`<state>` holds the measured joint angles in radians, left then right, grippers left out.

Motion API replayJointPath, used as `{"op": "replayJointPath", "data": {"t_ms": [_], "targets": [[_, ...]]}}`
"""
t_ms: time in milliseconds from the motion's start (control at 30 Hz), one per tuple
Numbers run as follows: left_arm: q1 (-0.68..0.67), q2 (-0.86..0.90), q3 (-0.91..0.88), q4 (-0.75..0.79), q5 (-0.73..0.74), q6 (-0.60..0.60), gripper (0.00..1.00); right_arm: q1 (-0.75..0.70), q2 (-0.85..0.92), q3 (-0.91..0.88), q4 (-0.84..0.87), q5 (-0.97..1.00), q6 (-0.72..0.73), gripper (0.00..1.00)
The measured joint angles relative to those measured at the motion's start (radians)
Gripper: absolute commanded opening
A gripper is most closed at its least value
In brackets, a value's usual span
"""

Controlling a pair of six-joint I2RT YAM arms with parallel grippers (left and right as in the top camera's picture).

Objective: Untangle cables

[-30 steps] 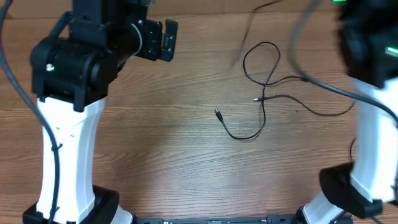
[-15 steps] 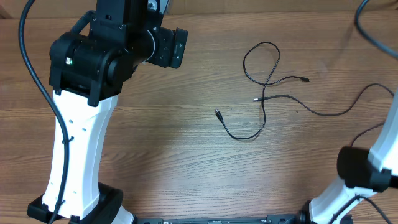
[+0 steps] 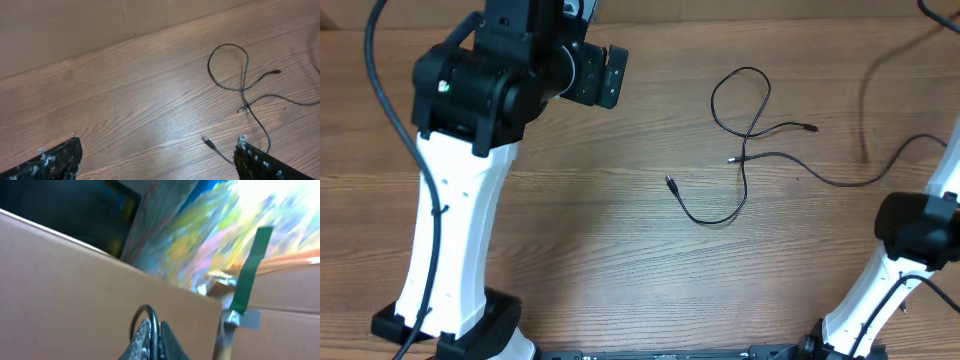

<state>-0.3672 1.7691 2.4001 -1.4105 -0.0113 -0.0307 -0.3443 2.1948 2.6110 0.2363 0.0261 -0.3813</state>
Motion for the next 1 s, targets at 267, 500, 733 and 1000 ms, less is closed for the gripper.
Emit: {"op": "replayJointPath", "data": {"t_ms": [267, 500, 733, 1000], "targets": [[0.000, 0.117, -0.004, -0.024, 0.000, 0.000, 0.98, -0.116, 0.072, -0.003, 0.117, -0.060, -0.072, 0.04], [0.000, 0.137, -0.007, 0.050, 0.000, 0.000, 0.97, -0.239, 0.074, -0.001, 0.101, -0.127, -0.072, 0.04], [0.000, 0.137, -0.007, 0.046, 0.000, 0.001, 0.97, -0.272, 0.082, 0.000, -0.142, -0.153, -0.042, 0.04], [0.000, 0.137, -0.007, 0.018, 0.000, 0.001, 0.96, -0.289, 0.227, 0.003, -0.445, -0.157, 0.110, 0.04]]}}
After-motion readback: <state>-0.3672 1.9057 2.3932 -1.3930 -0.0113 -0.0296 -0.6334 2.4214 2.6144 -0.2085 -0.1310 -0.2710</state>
